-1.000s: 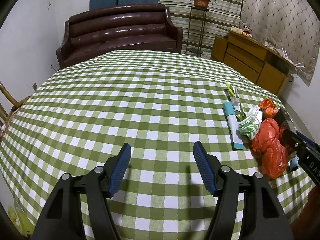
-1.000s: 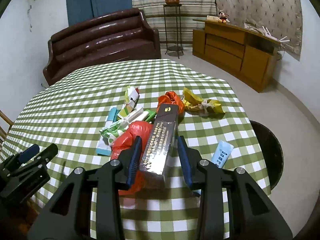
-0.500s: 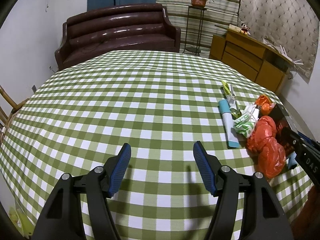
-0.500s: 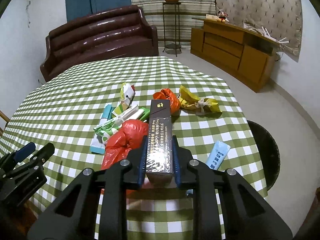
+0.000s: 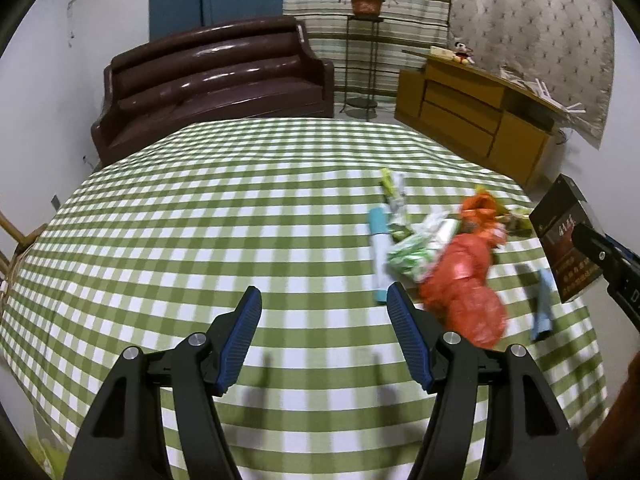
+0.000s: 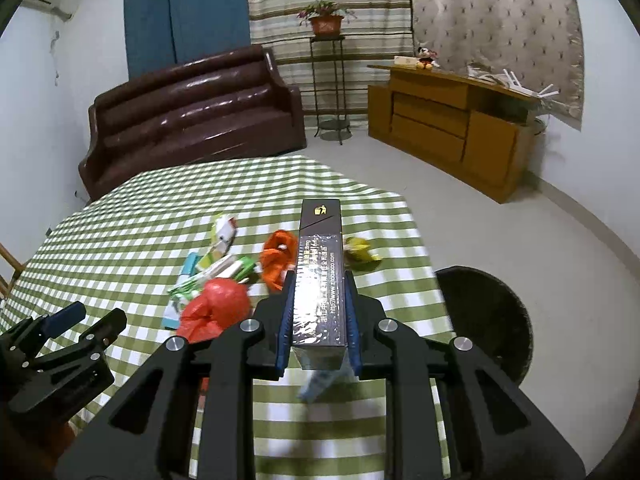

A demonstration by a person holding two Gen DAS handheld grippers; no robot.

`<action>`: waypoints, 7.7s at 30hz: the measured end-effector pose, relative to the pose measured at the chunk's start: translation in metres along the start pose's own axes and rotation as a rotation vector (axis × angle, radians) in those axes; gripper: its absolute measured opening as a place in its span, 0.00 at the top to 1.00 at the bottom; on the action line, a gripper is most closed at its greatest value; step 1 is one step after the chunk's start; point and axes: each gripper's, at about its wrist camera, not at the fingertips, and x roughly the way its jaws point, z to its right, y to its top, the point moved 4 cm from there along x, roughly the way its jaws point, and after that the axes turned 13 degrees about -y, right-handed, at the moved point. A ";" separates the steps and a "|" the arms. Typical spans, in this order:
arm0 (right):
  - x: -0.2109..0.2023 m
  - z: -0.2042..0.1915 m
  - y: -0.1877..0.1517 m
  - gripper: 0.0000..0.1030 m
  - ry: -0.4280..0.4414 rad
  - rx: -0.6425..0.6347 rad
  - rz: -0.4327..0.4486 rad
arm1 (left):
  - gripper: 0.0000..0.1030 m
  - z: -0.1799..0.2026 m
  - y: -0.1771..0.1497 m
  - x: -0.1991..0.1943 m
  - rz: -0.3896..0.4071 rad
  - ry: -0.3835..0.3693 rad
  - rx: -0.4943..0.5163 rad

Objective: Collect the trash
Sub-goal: 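Grasp the red plastic bag with the left gripper while the right carries the box toward the bin, then carry the box and red bag over the black bin and open both grippers, then move both tools back over the table toward the remaining trash, then grasp the light-blue tube with the right gripper, then grasp the white-and-green wrapper with the left gripper while the right holds the tube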

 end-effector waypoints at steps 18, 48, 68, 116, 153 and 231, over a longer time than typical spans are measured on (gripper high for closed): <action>0.009 0.090 -0.021 0.79 -0.049 0.086 -0.011 | 0.30 0.079 -0.008 0.030 -0.055 -0.051 0.095; 0.021 0.103 -0.027 0.79 -0.053 0.101 -0.021 | 0.85 0.112 -0.012 0.013 -0.008 -0.122 0.135; 0.042 0.154 -0.031 0.79 -0.147 0.145 -0.037 | 0.85 0.211 0.013 0.045 0.009 -0.266 0.252; 0.101 0.201 -0.039 0.78 -0.165 0.247 -0.076 | 0.58 0.275 0.021 0.111 -0.079 -0.255 0.322; 0.051 0.122 -0.022 0.58 -0.088 0.152 -0.059 | 0.44 0.168 0.024 0.051 -0.021 -0.139 0.211; 0.045 0.027 -0.024 0.89 -0.029 -0.005 -0.139 | 0.31 0.041 0.035 0.070 -0.096 -0.151 0.165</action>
